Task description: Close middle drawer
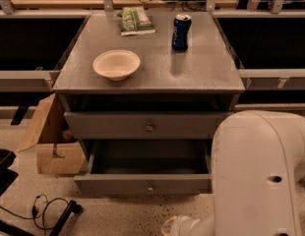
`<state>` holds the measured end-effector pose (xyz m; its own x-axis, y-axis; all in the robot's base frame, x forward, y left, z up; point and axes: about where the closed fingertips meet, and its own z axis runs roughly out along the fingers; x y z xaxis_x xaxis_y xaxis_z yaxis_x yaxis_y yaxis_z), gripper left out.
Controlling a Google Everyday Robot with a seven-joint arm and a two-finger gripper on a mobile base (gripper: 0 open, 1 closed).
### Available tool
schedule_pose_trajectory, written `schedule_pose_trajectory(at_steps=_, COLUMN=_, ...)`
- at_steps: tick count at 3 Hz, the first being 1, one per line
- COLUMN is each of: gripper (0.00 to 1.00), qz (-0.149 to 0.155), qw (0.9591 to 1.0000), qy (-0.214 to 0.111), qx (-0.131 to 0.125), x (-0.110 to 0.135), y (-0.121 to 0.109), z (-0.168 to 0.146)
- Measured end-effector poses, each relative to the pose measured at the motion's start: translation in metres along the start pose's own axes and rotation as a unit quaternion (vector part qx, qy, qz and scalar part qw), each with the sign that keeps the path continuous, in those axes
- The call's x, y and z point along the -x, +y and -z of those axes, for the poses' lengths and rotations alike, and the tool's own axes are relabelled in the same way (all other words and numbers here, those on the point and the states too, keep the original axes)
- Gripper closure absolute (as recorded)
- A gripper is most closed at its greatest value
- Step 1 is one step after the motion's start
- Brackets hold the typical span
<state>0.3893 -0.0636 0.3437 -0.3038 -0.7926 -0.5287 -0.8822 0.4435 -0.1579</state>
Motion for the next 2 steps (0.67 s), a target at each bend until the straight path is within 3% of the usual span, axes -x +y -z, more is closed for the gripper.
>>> schedule_pose_trajectory(at_steps=1, gripper=1.00, qz=0.014, qw=0.9997, qy=-0.019, qx=-0.012, x=0.021, y=-0.055, z=-0.022)
schedule_pose_trajectory(at_steps=2, gripper=1.00, qz=0.050, qw=0.9962, qy=-0.064, qx=-0.032, x=0.082, y=-0.121, z=-0.044)
